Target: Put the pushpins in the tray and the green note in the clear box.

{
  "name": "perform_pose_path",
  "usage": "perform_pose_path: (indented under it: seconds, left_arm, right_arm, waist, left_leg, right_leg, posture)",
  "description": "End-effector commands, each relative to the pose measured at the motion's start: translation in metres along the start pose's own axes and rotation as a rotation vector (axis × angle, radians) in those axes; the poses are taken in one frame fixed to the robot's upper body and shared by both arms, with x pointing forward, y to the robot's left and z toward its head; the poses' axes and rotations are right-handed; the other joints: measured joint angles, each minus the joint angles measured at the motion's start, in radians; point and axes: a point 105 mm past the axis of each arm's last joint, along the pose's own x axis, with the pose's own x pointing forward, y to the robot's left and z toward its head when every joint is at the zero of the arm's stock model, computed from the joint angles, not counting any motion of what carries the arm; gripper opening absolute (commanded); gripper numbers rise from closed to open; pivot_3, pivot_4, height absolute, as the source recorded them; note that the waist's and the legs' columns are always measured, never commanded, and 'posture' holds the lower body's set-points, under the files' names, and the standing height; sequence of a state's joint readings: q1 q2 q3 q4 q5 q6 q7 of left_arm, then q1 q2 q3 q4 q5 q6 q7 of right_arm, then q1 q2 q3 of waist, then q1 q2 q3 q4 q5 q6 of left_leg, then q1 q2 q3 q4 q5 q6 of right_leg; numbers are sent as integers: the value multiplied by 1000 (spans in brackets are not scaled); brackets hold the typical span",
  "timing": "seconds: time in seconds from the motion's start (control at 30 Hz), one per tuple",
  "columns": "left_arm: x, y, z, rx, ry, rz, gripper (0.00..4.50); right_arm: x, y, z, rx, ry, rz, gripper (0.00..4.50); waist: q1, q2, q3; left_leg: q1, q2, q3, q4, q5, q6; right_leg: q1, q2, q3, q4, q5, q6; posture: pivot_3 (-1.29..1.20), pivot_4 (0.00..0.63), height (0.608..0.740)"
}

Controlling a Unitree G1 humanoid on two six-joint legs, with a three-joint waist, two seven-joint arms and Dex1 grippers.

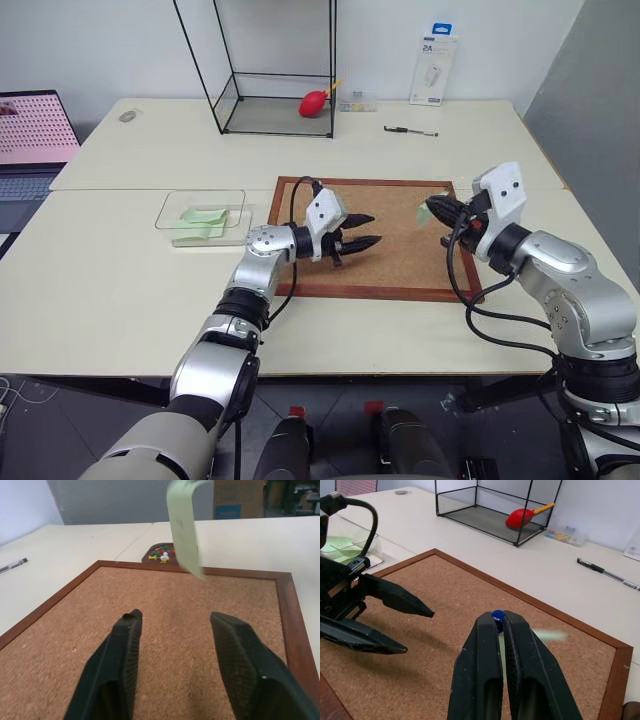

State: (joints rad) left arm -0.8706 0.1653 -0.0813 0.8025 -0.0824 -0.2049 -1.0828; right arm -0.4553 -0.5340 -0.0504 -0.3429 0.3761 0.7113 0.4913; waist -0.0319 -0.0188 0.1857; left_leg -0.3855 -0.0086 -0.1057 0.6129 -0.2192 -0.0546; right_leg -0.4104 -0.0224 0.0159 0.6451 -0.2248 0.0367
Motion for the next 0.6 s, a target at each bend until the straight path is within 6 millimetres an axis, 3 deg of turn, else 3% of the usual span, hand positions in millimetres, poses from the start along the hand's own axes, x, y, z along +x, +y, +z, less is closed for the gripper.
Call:
perform_pose_path:
  seconds: [0.03,0.57,0.6]
  left_arm:
    - [13,3,32,37,-69,-30,2837]
    - [40,2,37,-23,-43,-44,2837]
    - [42,3,37,-26,-42,-42,2668]
  right_arm:
    - [2,6,18,-55,-50,36,0]
    - [10,16,23,-66,-67,79,0]
    - [10,17,24,-65,-67,80,0]
  waist:
    - [0,0,0]
    - [-1,0,0]
    - [-1,0,0]
  left_leg:
    - [0,0,0,0,0,0]
    - [0,0,0,0,0,0]
    - [0,0,0,0,0,0]
  right_leg:
    - [0,0,0,0,0,0]
    - [0,0,0,0,0,0]
    - [0,0,0,0,0,0]
  posture:
    - [0,150,740]
    - [0,150,740]
    - [0,150,740]
